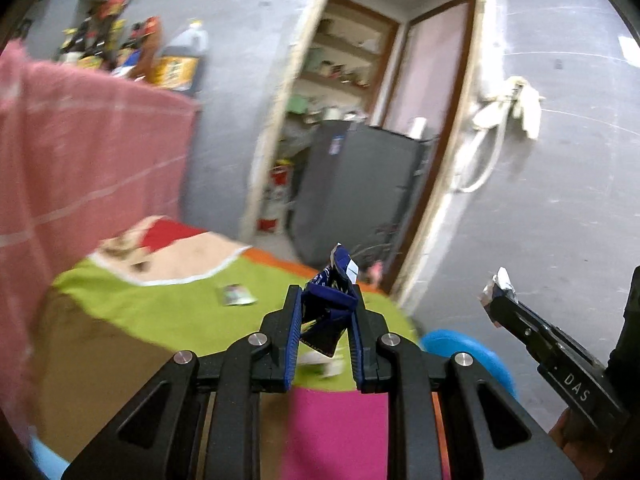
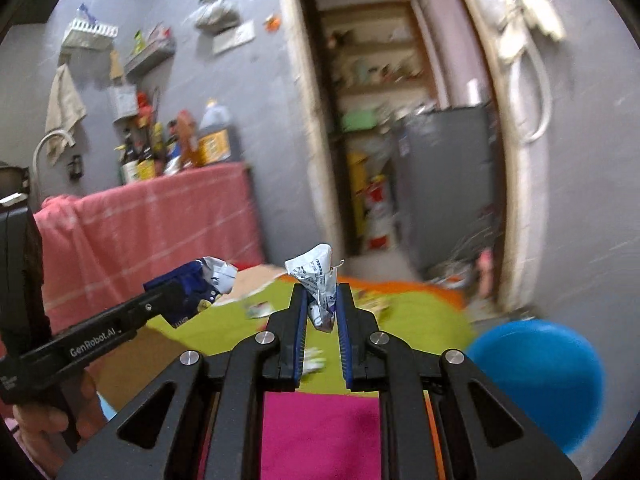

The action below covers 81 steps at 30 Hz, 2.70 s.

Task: Collect trash
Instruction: 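Carry the blue wrapper and foil to the basin and release both, then move both open grippers back over the blanket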

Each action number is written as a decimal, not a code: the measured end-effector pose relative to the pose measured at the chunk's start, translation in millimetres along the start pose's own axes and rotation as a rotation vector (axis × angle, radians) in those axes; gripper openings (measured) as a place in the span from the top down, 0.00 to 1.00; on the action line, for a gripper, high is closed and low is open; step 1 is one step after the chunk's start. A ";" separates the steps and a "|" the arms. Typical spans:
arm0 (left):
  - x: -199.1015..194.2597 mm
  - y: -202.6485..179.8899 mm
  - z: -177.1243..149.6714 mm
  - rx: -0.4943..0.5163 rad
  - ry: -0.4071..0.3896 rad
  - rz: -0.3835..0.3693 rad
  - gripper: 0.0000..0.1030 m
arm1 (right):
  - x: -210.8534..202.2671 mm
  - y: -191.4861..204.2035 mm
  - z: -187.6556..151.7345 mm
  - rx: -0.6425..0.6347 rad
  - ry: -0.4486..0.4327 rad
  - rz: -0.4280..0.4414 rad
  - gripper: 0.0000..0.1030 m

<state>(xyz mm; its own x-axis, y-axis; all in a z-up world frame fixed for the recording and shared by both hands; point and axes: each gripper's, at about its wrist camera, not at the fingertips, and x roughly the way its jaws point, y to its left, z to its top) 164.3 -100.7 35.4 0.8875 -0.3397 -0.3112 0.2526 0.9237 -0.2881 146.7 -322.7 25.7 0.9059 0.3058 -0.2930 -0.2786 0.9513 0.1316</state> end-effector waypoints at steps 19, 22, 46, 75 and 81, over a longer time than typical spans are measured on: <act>130.7 -153.7 -36.4 0.115 0.253 -0.241 0.82 | -30.0 -166.5 -35.5 0.127 0.049 -0.287 0.88; 146.9 -156.3 -44.5 0.118 0.298 -0.248 0.82 | -24.0 -181.9 -47.2 0.163 0.079 -0.295 0.87; 165.4 -145.3 -61.2 0.054 0.373 -0.218 0.52 | -10.7 -215.9 -58.9 0.245 0.145 -0.341 0.64; 11.1 13.7 4.5 0.027 0.001 0.166 0.05 | -17.4 -43.7 2.2 0.091 -0.136 -0.137 0.00; -7.2 58.7 7.2 0.020 -0.022 0.278 0.05 | 12.7 -7.1 2.6 0.090 -0.101 -0.065 0.00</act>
<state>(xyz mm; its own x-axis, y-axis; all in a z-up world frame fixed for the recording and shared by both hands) 175.6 -42.7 27.2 0.9318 -0.0688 -0.3563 0.0053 0.9843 -0.1763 160.9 -325.7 23.6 0.9499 0.2339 -0.2074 -0.1924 0.9604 0.2015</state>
